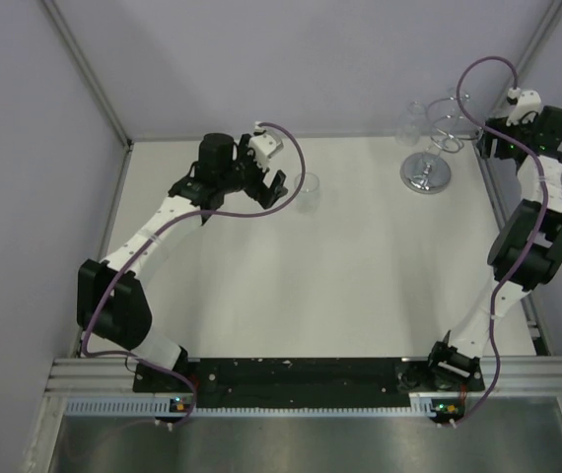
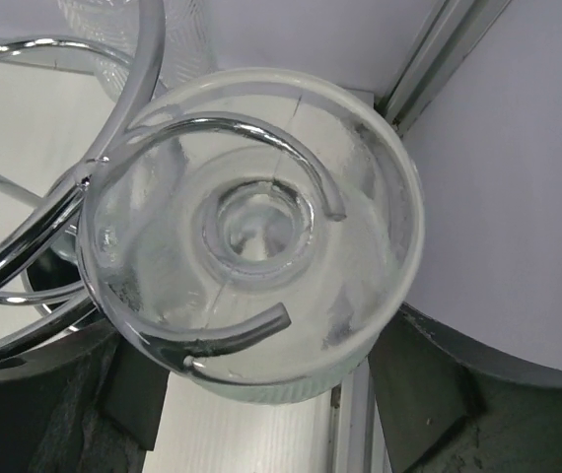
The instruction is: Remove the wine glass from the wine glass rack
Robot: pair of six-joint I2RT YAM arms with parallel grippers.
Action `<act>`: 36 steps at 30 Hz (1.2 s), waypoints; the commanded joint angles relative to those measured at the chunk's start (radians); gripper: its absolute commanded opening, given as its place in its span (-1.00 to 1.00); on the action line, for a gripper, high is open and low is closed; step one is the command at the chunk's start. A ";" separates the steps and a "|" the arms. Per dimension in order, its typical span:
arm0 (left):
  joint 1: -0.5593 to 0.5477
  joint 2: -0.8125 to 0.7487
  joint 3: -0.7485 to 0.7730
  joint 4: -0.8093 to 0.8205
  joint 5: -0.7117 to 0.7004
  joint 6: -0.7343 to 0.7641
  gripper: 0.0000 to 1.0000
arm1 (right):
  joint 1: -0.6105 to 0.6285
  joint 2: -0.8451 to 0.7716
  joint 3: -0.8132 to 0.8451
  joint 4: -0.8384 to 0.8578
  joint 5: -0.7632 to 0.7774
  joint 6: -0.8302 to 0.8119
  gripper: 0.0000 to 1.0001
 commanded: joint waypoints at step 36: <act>-0.003 -0.049 -0.050 0.259 0.020 -0.119 0.94 | -0.037 -0.327 -0.285 0.290 0.194 0.067 -1.00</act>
